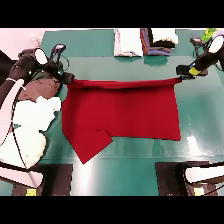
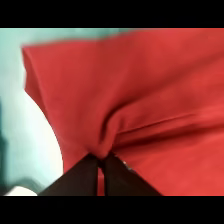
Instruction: Fold the shirts.
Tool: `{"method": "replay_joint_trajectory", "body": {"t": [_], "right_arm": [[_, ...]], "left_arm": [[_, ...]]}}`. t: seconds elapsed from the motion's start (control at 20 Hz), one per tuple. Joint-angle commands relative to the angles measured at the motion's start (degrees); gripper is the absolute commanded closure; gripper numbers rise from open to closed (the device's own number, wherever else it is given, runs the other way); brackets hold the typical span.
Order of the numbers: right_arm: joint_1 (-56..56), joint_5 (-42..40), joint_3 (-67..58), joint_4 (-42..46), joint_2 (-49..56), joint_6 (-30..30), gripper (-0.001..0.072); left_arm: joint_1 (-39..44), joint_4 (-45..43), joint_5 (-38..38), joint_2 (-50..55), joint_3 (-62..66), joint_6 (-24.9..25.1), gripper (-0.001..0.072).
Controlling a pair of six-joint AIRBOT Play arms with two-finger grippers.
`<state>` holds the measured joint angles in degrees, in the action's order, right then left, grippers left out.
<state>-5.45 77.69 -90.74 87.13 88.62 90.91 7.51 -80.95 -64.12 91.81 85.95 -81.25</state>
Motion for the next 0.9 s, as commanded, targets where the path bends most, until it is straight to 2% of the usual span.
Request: {"method": "replay_joint_trajectory", "body": {"t": [0.0,0.2,0.25,0.3,0.35,0.45,0.6,0.7,0.85], "right_arm": [[0.0,-4.0,9.1,-1.7,-2.5,0.1,0.0691],[0.0,-6.4,14.7,-6.1,-3.0,0.1,0.0686],[0.0,-6.3,14.8,-6.6,-3.0,0.1,0.0602],[0.0,-6.2,14.6,-6.5,-3.0,0.2,0.0387],[0.0,-5.1,13.7,-6.5,-3.0,0.2,0.0310],[-1.0,-1.6,10.7,-6.1,-3.0,0.2,0.0311],[-2.3,3.5,10.2,-3.0,-6.7,0.1,0.0312],[-2.3,3.6,16.5,1.6,-12.9,0.1,0.0313],[-2.6,3.8,29.5,1.9,-22.1,0.2,0.0311]], "left_arm": [[-0.1,0.6,0.6,0.1,-5.2,0.5,0.0684],[-0.1,0.5,0.3,0.1,-6.8,-1.3,0.0683],[-0.1,0.4,-0.3,0.0,-6.8,-1.5,0.0680],[-0.1,0.4,-1.4,0.0,-6.8,-1.5,0.0455],[-0.1,0.3,-2.7,-0.2,-6.7,-1.4,0.0224],[-0.1,-1.4,-5.0,-1.7,-5.7,-2.3,0.0300],[-0.1,-4.3,-7.9,-8.6,-6.2,-5.9,0.0298],[-0.1,-4.2,-10.6,-14.4,-10.7,-6.4,0.0299],[-0.1,-2.2,-11.3,-23.6,-22.8,-8.8,0.0299]]}}
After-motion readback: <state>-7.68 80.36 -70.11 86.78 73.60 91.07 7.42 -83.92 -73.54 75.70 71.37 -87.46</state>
